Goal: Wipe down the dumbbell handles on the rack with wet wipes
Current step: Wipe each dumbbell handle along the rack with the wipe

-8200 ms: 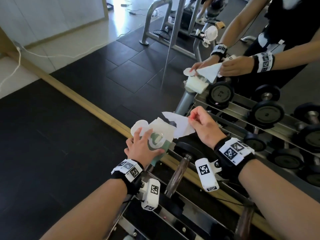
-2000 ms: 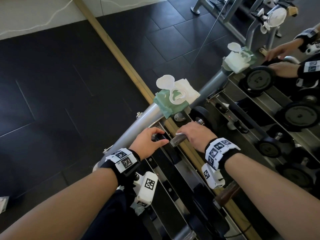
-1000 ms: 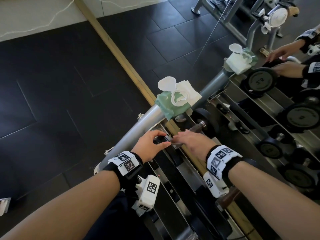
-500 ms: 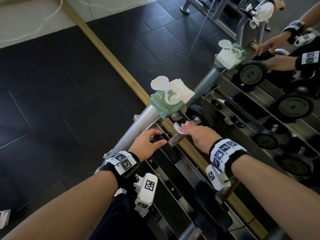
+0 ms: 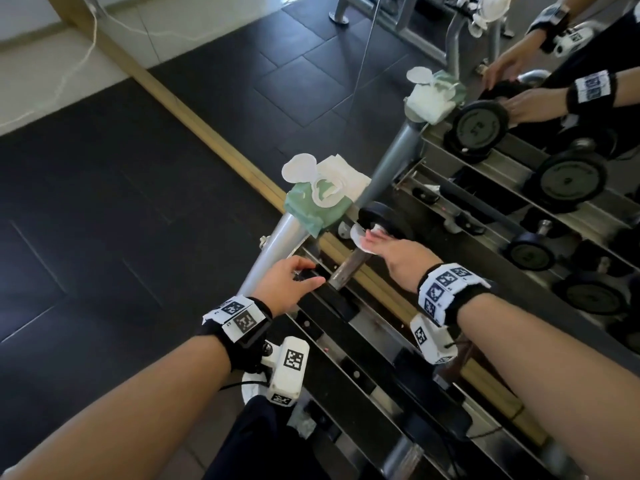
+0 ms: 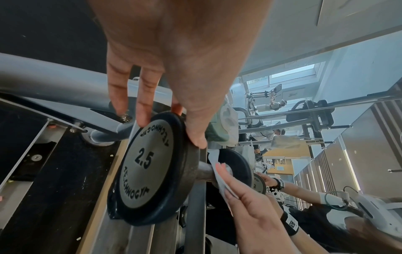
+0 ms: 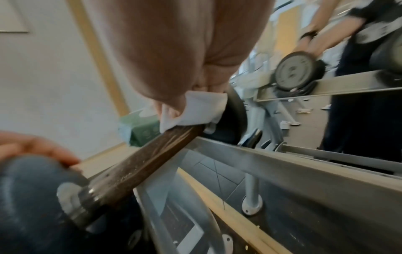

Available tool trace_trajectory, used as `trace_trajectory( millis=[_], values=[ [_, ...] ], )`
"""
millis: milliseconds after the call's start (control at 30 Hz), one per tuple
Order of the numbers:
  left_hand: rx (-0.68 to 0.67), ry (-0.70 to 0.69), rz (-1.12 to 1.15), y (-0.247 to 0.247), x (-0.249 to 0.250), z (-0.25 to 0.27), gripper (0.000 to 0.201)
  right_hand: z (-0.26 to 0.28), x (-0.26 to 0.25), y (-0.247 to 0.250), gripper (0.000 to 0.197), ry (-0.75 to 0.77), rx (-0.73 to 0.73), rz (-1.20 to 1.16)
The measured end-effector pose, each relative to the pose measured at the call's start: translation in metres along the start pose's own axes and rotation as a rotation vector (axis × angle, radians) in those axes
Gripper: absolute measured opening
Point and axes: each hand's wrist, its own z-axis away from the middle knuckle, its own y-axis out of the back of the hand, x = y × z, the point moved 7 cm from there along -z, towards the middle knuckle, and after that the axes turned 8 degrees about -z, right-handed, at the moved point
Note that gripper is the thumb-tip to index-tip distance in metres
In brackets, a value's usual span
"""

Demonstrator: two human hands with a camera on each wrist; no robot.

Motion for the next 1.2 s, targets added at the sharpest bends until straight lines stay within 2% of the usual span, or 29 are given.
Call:
trace_trajectory(
  millis=[133, 233, 367, 433, 500, 567, 667, 733, 1033, 1100, 1200],
  values=[
    [-0.012, 0.016, -0.078, 0.003, 0.003, -0.001, 0.041, 0.008, -0.007, -0.024, 0.069, -0.021, 0.073, -0.096],
    [-0.018, 0.016, -0.13, 0.005, 0.007, -0.002, 0.04, 0.019, -0.022, -0.049, 0.07, 0.006, 0.07, -0.196],
    [-0.051, 0.006, -0.147, 0.006, 0.01, -0.004, 0.037, 0.028, -0.013, -0.052, 0.043, -0.145, 0.105, -0.583],
    [-0.069, -0.011, -0.176, 0.006, 0.011, -0.005, 0.035, 0.041, -0.003, -0.041, 0.034, -0.21, 0.263, -0.76],
    [-0.083, -0.012, -0.18, 0.007, 0.012, -0.006, 0.036, 0.059, 0.01, -0.03, 0.034, -0.263, 0.548, -0.868],
    [-0.095, -0.015, -0.168, 0.007, 0.012, -0.006, 0.038, 0.075, 0.02, -0.032, 0.035, -0.356, 0.742, -0.932],
    [-0.105, -0.028, -0.151, 0.006, 0.012, -0.007, 0.038, 0.079, 0.024, -0.045, 0.038, -0.482, 0.857, -0.981],
    [-0.103, -0.037, -0.15, 0.007, 0.012, -0.009, 0.035, 0.072, 0.021, -0.048, 0.039, -0.485, 0.919, -1.03],
    [-0.122, -0.076, -0.115, 0.008, 0.006, -0.016, 0.032, 0.033, 0.026, -0.047, 0.034, -0.463, 1.044, -1.057],
    [-0.121, -0.074, -0.107, 0.008, 0.004, -0.017, 0.033, 0.027, 0.023, -0.048, 0.034, -0.404, 1.005, -1.07],
    [-0.119, -0.067, -0.079, 0.008, 0.002, -0.018, 0.035, 0.014, 0.011, -0.06, 0.034, -0.319, 0.874, -1.18]
  ],
)
